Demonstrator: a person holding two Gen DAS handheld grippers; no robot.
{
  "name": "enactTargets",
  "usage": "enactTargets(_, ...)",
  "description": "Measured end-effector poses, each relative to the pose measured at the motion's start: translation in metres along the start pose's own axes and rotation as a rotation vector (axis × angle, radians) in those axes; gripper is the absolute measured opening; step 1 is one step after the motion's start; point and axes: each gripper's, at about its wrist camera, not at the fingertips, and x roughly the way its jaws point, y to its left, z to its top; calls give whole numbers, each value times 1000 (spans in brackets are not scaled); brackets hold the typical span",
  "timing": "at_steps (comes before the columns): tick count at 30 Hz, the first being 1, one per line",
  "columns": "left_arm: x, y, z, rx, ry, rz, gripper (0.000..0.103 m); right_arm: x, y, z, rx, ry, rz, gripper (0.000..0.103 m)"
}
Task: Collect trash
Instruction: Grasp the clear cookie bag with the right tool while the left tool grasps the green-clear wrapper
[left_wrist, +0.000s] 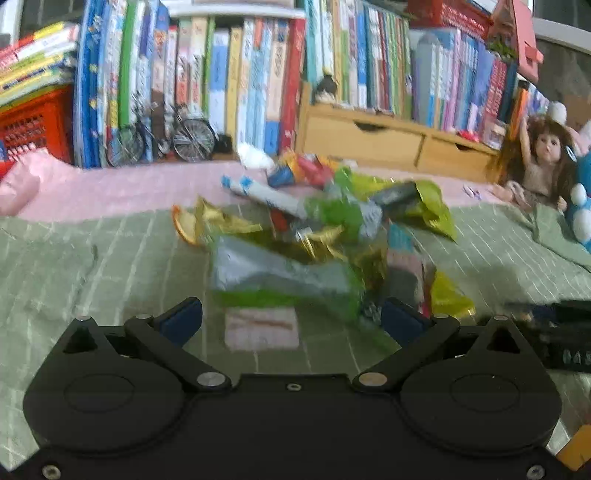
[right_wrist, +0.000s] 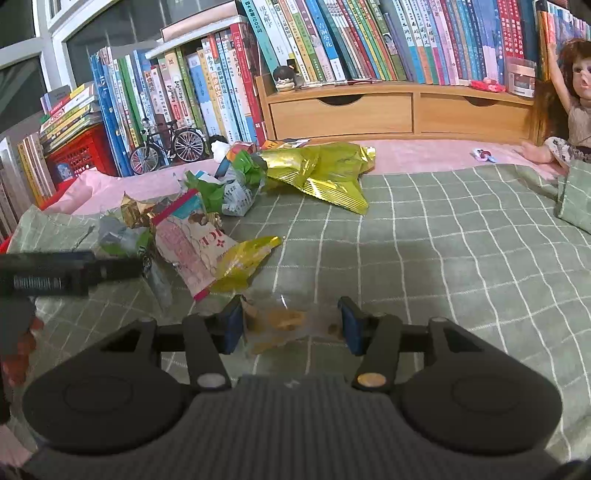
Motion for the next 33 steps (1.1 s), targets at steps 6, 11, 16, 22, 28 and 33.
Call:
enactTargets(6,-9,-17,5,258,-55,16,97,-6,2,-7,-41,-1,-16,60)
enactTargets(11,-4,-13,14,367,-2,-49,80,-10,4,-11,-68,1,-25,67)
enactTargets(16,-4,-12,22,453,28,-231,80,-11,6,-13,-89,0,-36,68)
enactTargets(22,-7,-13,29,614,97,-305,80,-16,3,-16,-98,8,-40,71)
enactTargets(28,-7,-28,38,713,109,-355,81,-15,9,-17,-124,11,-57,73)
enactTargets(33,11,-44,26,814,195,-367,81,-15,9,-17,-129,11,-58,74)
